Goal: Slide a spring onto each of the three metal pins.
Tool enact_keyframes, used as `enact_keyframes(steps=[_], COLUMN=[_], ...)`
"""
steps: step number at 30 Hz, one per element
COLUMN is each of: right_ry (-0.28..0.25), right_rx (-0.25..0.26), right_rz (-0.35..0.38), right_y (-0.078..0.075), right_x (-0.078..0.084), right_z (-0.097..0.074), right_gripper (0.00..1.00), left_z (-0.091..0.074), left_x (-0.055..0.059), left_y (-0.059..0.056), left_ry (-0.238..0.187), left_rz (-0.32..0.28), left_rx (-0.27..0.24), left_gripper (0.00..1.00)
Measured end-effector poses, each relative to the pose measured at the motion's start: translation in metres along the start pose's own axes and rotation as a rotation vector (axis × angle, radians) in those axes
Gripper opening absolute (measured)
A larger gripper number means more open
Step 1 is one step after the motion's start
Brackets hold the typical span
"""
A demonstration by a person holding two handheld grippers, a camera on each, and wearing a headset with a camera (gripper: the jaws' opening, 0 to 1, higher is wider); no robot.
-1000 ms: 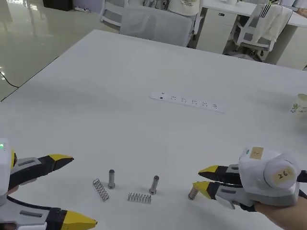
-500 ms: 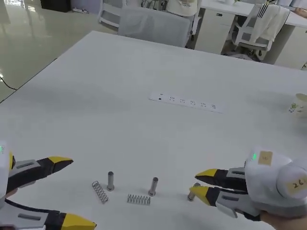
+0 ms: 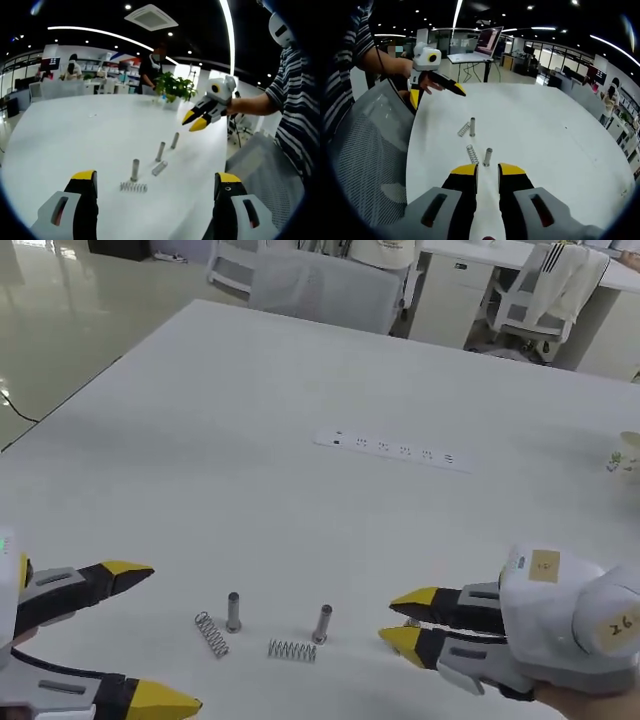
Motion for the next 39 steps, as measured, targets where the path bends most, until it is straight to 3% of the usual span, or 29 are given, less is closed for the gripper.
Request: enact_keyframes(steps=[13,20,39], right_ry=[0.012,0.027,0.113], right_rx=[-0.101,-0.125,-0.085], right_rz=[-0.097,-0.126,-0.159], right_y=[0.032,0.041,0.044], right_x=[-0.012,-0.012,0.015], right_z=[0.032,0.049,0.087], right_gripper=[0.13,0.12,0.11], left_z=[-0.001,0.0,-0.004], left_x=[0.006,0.005,0.013], left_y=[-0.002,-0.002,0.001], left_ry=[0.016,0.014,0.033], left_rz=[0.0,0.001,-0.006], left_rx=[-0.001,0.001,-0.008], left_gripper=[0.94,0.93,0.93])
Point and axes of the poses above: the centre of the closed fingertips' face, and the gripper's own axes: z roughly forward along the fingers, y roughly to its left, x roughly out of its underside, the point moved 3 cm from there along -z, roughly backward along the fingers, and after that the axes turned 5 degrees about x, right-handed, at the moved point
